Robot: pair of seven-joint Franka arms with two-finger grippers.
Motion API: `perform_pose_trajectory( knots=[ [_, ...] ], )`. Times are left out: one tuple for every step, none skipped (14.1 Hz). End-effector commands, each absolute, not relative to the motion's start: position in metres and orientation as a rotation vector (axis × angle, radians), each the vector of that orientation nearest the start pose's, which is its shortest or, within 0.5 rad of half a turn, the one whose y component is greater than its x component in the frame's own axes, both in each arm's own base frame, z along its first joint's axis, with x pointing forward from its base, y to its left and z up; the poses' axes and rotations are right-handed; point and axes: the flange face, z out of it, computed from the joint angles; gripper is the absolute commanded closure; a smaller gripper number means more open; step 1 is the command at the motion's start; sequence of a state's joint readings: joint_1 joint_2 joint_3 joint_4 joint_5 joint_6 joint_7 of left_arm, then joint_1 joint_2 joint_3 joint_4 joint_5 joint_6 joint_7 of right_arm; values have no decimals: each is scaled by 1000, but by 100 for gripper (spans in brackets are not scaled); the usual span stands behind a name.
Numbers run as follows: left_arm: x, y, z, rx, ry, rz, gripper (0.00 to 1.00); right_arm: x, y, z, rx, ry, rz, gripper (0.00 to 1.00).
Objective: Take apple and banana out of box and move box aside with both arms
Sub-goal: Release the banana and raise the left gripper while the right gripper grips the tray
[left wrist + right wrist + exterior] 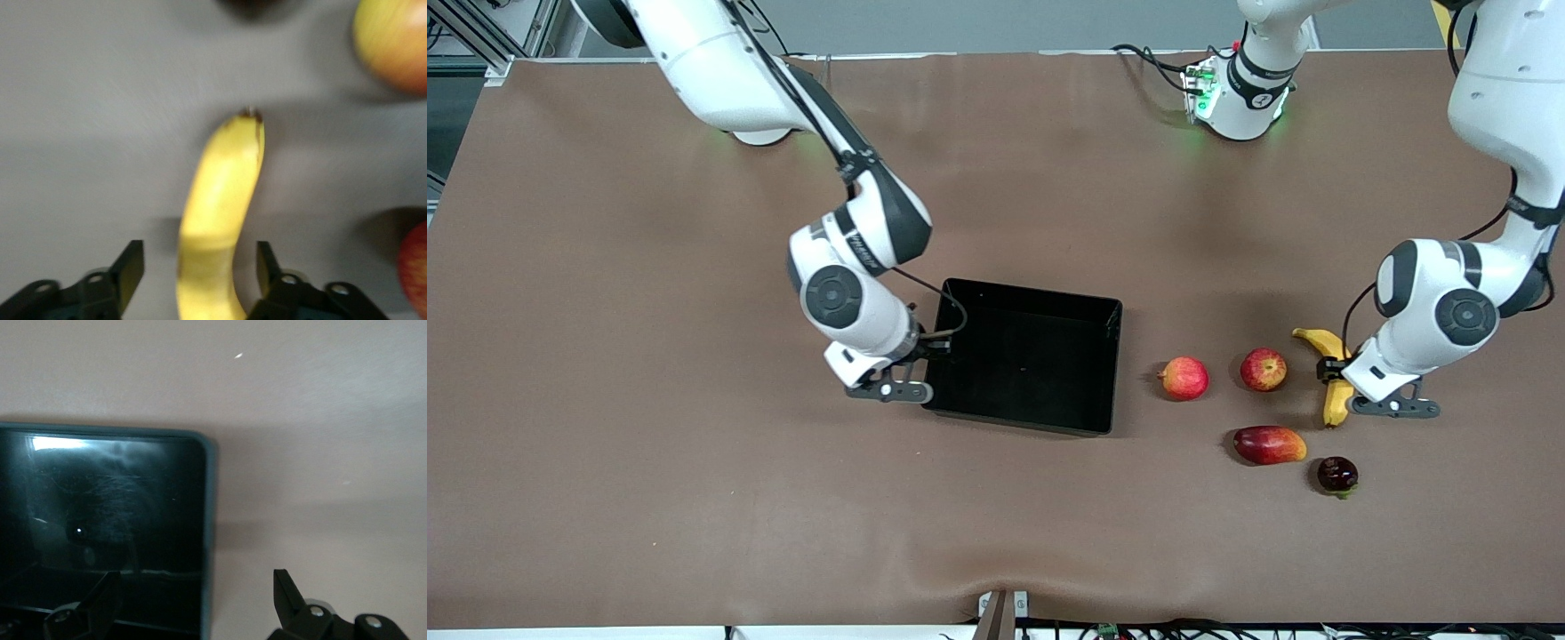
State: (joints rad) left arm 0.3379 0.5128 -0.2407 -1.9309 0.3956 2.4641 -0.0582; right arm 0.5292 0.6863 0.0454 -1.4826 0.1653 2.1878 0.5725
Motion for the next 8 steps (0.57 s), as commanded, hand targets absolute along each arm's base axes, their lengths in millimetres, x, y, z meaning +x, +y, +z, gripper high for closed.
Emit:
perform_pose_trajectory(
  knots=[
    [633, 45, 324, -2933, 222, -156, 0, 601, 402, 251, -3028, 203, 85, 0],
    [641, 33, 351, -2925, 225, -129, 0, 596, 407, 244, -3046, 206, 89, 0],
    [651, 27, 382, -2917, 212, -100, 0, 593, 405, 236, -3066, 221, 97, 0],
    [659, 22, 412, -2923, 189, -78, 0, 591, 405, 232, -3075, 223, 90, 0],
    [665, 23, 439, -2931, 156, -77, 0, 587, 404, 226, -3082, 220, 98, 0],
    [666, 21, 461, -2942, 135, -72, 0, 586, 403, 224, -3083, 221, 100, 39],
    [664, 13, 480, -2957, 129, -61, 0, 586, 403, 224, -3081, 241, 103, 76],
    [659, 11, 511, -2966, 107, -79, 0, 586, 402, 224, -3080, 283, 108, 92]
  ],
)
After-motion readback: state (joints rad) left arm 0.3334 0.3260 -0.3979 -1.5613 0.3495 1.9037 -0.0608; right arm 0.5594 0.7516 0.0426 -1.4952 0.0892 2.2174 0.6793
